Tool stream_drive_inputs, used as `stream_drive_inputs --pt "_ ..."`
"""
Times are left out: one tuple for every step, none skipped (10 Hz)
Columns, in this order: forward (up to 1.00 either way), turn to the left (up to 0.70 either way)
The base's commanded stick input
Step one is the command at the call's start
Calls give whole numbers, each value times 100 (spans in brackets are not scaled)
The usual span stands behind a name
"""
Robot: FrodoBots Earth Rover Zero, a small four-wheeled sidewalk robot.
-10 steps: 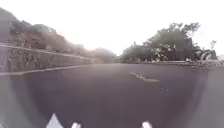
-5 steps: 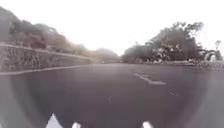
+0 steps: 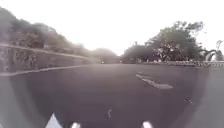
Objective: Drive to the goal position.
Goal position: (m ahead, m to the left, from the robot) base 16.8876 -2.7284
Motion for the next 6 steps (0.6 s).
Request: stream_drive_inputs --pt "70 0" --pt "70 0" --pt "70 0" --pt "70 0" --pt "70 -6" --pt "70 -19"
